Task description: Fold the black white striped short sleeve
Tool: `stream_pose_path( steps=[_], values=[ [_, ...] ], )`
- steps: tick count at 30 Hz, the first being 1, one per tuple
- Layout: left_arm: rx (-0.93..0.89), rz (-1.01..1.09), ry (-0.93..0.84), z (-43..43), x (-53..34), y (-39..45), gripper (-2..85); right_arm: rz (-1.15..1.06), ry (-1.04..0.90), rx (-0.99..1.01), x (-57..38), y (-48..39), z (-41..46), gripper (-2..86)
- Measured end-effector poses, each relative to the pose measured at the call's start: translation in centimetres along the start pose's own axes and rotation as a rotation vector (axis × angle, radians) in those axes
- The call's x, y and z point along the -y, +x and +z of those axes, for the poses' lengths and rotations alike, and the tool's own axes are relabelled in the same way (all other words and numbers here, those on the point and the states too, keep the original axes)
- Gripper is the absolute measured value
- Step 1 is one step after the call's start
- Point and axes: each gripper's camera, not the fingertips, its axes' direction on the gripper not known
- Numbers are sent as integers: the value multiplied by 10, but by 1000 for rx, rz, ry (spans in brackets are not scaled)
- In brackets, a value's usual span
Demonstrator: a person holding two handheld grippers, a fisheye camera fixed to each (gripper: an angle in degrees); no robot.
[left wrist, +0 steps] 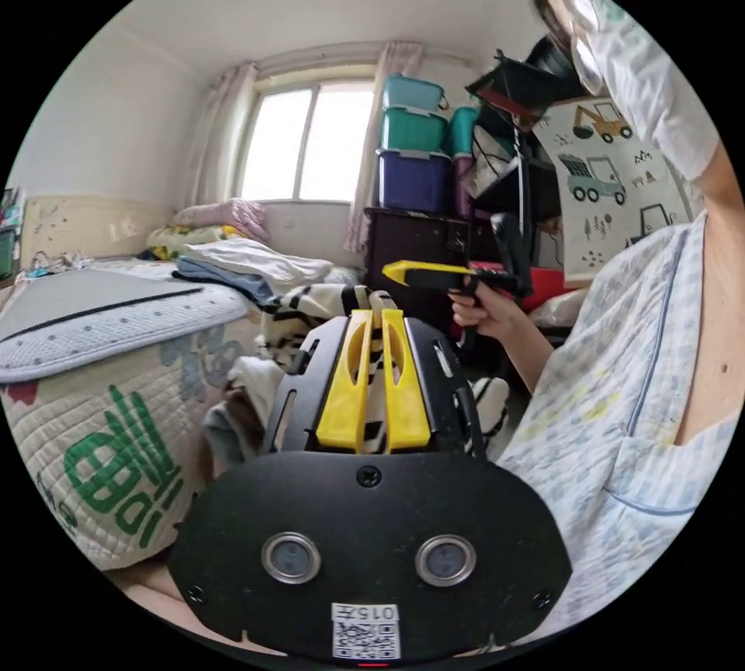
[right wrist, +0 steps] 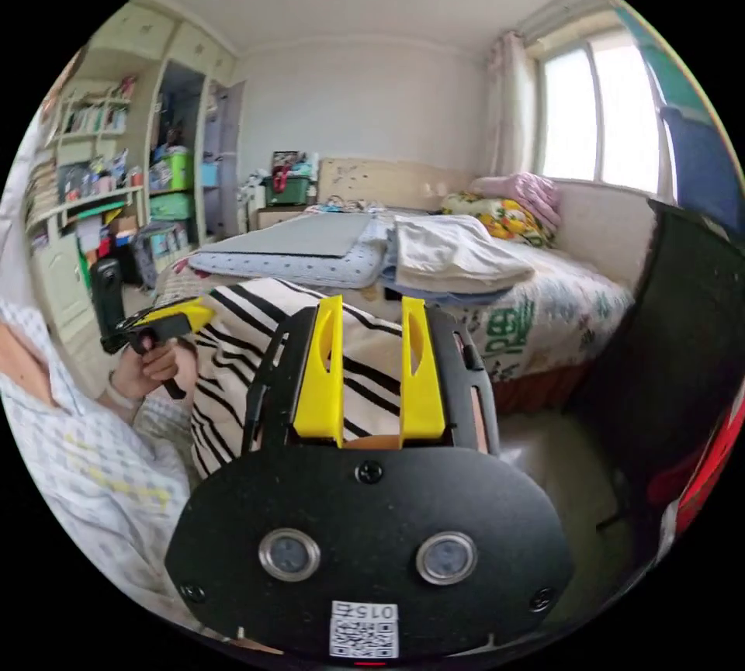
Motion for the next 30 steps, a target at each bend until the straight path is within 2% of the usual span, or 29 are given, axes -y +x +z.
stream_pose_path(
  steps=[2, 5, 7, 8, 10, 13, 14, 18, 21, 26, 28, 30],
  values=[
    [-15, -56, 3, -3, 2, -19, 8, 112, 18, 9, -12, 18, -7, 115],
    [-218, -57, 23, 19, 2, -16, 8, 114, 49, 133, -19, 14, -18, 105],
    [-379, 59, -44, 60, 5, 28, 8, 2, 35, 177, -14, -13, -19, 109],
    [-394, 92, -72, 72, 4, 41, 8, -28, 36, 189, -12, -21, -20, 111],
    [-328, 210, -140, 106, -5, 89, 8, -155, 44, 279, -6, -54, -22, 115],
    [-331, 249, -186, 135, -17, 112, 9, -344, 11, 332, 1, -96, -21, 118],
    [-341, 249, -200, 141, -20, 114, 9, -392, -6, 331, 3, -104, -19, 120],
    [-294, 203, -203, 162, -38, 118, 11, -626, -268, 309, 7, -147, 10, 149],
    [-288, 181, -249, 177, -55, 114, 13, -655, -300, 220, -2, -156, 18, 146],
    [-349, 261, -297, 178, -78, 103, 18, -657, -326, 67, -19, -157, 29, 84],
    [-509, 249, -261, 161, -78, 70, 19, -636, -288, 36, -27, -151, 21, 33],
    [-501, 178, -170, 144, -73, 29, 20, -568, -230, 12, -29, -138, 8, 17]
  ],
)
